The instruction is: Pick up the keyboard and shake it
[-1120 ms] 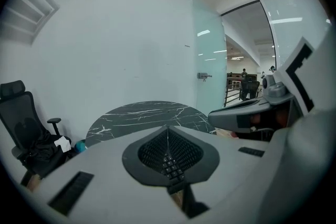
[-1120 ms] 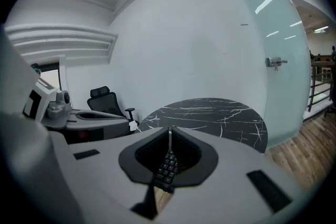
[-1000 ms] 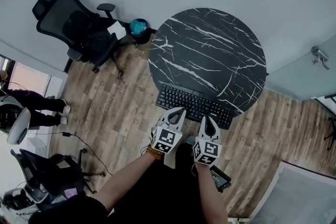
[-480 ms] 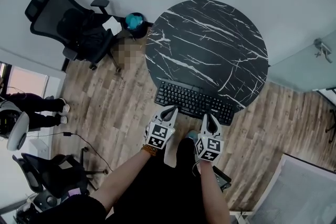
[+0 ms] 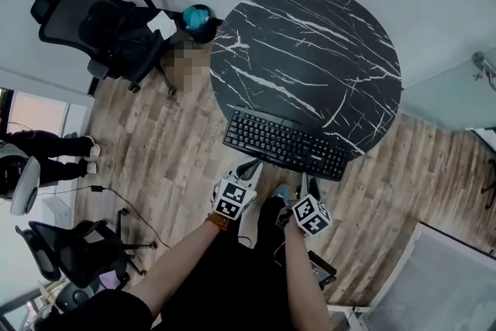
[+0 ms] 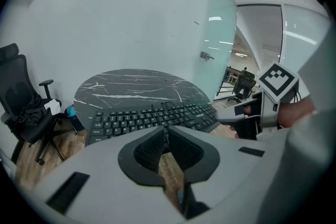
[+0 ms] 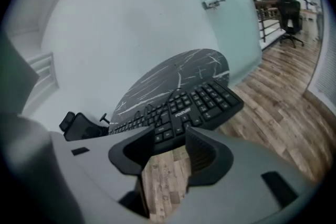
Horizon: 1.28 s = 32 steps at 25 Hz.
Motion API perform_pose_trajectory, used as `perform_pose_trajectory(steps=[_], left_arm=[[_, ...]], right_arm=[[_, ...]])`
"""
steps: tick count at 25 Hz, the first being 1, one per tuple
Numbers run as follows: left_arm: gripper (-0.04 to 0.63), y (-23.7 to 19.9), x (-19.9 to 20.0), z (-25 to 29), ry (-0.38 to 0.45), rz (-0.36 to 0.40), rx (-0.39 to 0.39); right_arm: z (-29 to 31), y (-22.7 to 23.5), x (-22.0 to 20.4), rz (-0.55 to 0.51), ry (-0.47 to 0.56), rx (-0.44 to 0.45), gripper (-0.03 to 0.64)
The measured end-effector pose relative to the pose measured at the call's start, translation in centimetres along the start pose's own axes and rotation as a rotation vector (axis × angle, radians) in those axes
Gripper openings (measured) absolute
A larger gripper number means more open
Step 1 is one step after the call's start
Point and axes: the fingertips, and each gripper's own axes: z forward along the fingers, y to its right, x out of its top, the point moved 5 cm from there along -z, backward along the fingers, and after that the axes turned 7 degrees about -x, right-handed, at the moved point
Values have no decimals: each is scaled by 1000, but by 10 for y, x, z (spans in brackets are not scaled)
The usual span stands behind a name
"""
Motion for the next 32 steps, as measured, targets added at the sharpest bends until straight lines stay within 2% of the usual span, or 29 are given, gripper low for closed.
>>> perform_pose_trajectory(steps=[2,5,9,11,17,22,26,29,32], left_arm=[[17,-1,-2,2,-10,7,1],[17,2,2,8,-9,27,-2],[17,5,10,14,-4,49,-12],[17,7,12,16,-4,56,-14],[17,15,11,25,-13,64,-18],[17,17,3,29,-32,63,-27],[17,14,-9,27,-46,32,-17],[17,9,-22,23,-57,-26,-6],[17,3,-38,21,-52,-134,-13]], right_arm=[[5,10,-5,143,-17,-20,193],[19,16,-7,332,-35,35,225],[33,21,-8,537,-10,73,240],[38,22,-9,605,0,90,242],[56,25,-7,691,10,112,247],[73,33,-5,707,-31,72,244],[72,35,-5,687,-54,89,235],[69,35,-5,670,-69,107,217],[66,38,-7,660,-78,117,210]])
